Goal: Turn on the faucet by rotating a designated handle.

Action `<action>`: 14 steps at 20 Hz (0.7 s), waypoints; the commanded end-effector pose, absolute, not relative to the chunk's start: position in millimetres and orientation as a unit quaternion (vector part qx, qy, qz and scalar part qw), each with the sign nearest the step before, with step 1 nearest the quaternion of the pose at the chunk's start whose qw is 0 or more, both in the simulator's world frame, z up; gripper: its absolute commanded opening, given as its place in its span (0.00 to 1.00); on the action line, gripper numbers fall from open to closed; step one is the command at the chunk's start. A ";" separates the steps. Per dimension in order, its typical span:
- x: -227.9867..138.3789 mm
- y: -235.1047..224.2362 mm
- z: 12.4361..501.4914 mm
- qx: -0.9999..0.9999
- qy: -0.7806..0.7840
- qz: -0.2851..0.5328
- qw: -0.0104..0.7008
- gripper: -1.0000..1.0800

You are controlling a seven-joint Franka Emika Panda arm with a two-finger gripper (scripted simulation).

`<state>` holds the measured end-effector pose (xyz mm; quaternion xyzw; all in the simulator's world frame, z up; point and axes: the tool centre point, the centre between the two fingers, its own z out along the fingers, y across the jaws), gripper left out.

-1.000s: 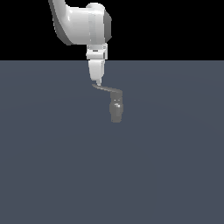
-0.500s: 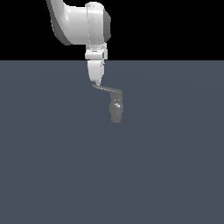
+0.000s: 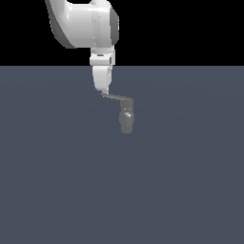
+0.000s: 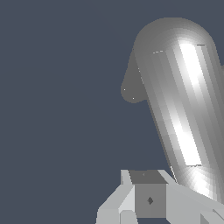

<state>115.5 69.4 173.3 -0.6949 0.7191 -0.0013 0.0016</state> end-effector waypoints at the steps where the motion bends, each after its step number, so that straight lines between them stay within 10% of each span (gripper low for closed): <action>1: 107.5 70.7 173.2 -0.695 0.719 0.000 0.000 0.00; 14: 74.6 77.6 173.3 -0.695 0.719 0.000 0.000 0.00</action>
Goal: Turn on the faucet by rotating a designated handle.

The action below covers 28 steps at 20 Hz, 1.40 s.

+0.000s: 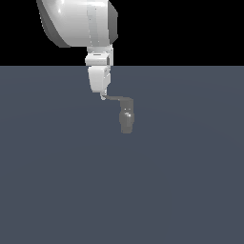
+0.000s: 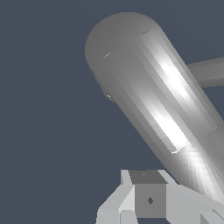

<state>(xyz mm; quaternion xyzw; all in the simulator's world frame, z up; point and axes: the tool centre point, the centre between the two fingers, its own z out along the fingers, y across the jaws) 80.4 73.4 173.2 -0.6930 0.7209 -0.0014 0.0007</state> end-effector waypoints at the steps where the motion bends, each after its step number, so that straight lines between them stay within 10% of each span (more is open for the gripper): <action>1: 72.0 77.9 173.5 -0.694 0.720 0.000 0.000 0.00; 28: 8.3 37.0 173.3 -0.694 0.720 0.000 0.000 0.00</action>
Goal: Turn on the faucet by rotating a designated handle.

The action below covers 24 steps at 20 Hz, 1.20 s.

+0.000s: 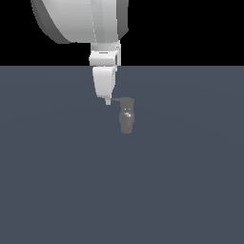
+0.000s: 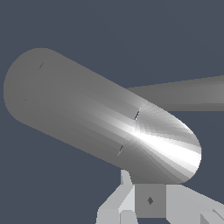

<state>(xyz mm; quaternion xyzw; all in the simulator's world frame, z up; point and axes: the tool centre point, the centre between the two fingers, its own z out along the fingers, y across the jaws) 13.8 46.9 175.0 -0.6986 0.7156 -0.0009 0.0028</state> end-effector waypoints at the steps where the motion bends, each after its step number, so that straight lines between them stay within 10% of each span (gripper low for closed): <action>1: 8.3 37.0 173.3 -0.694 0.720 0.000 0.000 0.00; 24: 6.8 -35.7 174.5 -0.706 0.708 0.002 0.003 0.00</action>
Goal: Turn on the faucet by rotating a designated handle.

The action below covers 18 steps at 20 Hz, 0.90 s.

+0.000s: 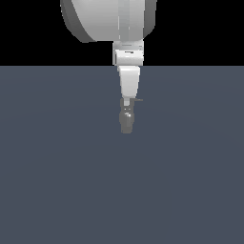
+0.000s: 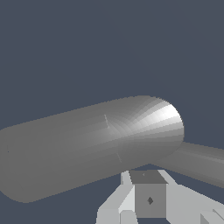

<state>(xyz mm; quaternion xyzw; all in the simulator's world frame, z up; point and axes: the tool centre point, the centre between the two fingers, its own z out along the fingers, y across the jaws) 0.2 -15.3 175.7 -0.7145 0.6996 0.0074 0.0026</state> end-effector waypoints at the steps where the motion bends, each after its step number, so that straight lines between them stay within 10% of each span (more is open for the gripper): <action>1: 8.5 -39.9 174.4 -0.705 0.709 0.002 0.003 0.00; 18: 34.4 -103.7 173.5 -0.695 0.719 0.000 0.000 0.00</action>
